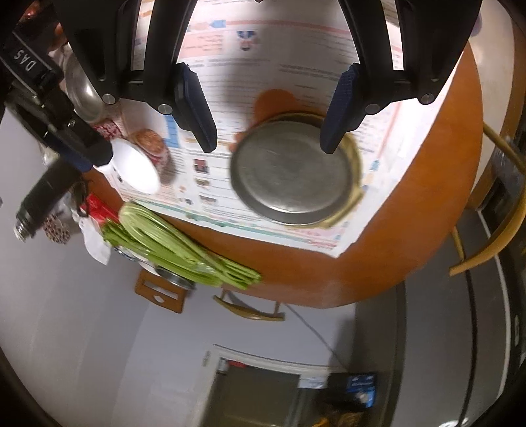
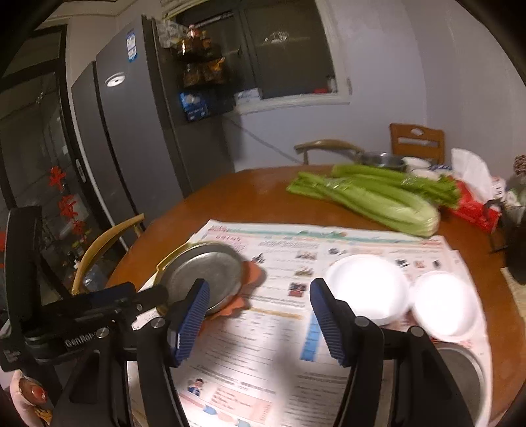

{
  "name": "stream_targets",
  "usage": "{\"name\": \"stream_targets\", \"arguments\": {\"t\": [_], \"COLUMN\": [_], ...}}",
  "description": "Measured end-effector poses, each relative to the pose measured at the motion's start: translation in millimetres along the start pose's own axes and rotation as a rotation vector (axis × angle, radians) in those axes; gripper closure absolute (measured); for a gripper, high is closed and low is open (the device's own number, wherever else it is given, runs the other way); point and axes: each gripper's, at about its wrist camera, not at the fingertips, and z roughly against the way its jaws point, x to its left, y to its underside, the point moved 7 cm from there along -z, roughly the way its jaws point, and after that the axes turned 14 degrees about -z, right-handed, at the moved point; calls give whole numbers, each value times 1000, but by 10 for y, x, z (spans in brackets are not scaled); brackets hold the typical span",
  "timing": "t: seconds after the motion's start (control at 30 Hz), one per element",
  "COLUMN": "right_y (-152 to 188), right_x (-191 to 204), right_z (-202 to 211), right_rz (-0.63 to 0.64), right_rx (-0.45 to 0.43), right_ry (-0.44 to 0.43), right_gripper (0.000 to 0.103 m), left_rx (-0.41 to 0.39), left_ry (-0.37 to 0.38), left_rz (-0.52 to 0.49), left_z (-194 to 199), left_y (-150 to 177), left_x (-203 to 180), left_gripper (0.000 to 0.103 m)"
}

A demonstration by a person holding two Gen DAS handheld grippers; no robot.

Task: Organize plates and bowls
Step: 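Open the left tool to release the tray onto the plate stack, then move the left tool to the stainless steel bowl and grasp its rim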

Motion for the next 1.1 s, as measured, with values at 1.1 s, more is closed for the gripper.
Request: {"name": "stream_targets", "arguments": {"t": [1.1], "right_y": [76], "right_x": [-1724], "right_z": [1360], "right_rz": [-100], "right_rx": [-70], "right_ry": [221], "right_gripper": [39], "left_rx": [83], "left_ry": [234], "left_rz": [-245], "left_z": [23], "left_y": [-20], "left_x": [-1958], "left_gripper": [36]}}
